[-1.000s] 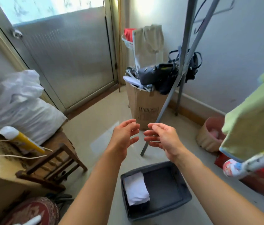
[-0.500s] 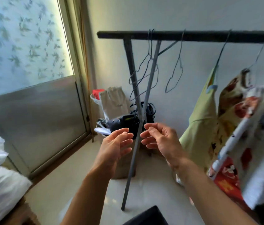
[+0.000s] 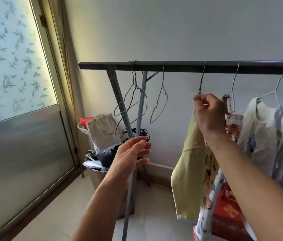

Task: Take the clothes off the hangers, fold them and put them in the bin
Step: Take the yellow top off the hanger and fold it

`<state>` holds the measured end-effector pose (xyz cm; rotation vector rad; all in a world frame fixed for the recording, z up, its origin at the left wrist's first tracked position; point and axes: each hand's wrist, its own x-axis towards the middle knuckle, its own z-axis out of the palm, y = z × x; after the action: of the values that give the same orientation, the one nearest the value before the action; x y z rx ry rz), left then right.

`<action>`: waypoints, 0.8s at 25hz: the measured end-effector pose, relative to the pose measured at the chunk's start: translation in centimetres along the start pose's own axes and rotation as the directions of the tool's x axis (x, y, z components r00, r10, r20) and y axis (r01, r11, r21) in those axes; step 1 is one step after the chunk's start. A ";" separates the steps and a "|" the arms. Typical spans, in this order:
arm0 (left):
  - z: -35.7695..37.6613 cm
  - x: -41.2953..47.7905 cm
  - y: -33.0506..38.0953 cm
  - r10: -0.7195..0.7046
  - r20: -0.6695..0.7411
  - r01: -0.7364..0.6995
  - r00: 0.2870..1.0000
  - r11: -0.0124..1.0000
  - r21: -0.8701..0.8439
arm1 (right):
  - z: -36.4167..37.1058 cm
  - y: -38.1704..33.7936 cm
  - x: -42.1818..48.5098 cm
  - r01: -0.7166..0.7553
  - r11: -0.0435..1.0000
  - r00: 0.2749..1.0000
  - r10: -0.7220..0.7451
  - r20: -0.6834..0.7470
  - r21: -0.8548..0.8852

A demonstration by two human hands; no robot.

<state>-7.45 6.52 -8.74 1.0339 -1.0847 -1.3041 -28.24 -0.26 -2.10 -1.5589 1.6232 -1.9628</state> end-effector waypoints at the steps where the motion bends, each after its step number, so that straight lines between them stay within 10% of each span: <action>1: 0.3 0.3 0.3 0.005 0.008 -0.005 1.000 1.000 0.004 | 0.1 0.5 0.9 -0.027 0.998 1.000 0.026 -0.011 -0.056; 7: 1.0 1.1 1.0 0.027 0.047 -0.028 0.999 0.999 0.031 | 0.6 1.8 2.8 -0.245 0.934 0.958 0.275 0.084 -0.260; 20: 2.1 -0.3 2.3 0.150 0.104 -0.160 0.983 0.982 0.099 | -0.9 -2.9 1.9 -0.490 0.802 0.854 0.364 0.372 0.342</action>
<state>-9.04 6.88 -6.05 0.9517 -1.2944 -1.1905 -28.46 0.21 1.51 -1.1139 1.1884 -1.6066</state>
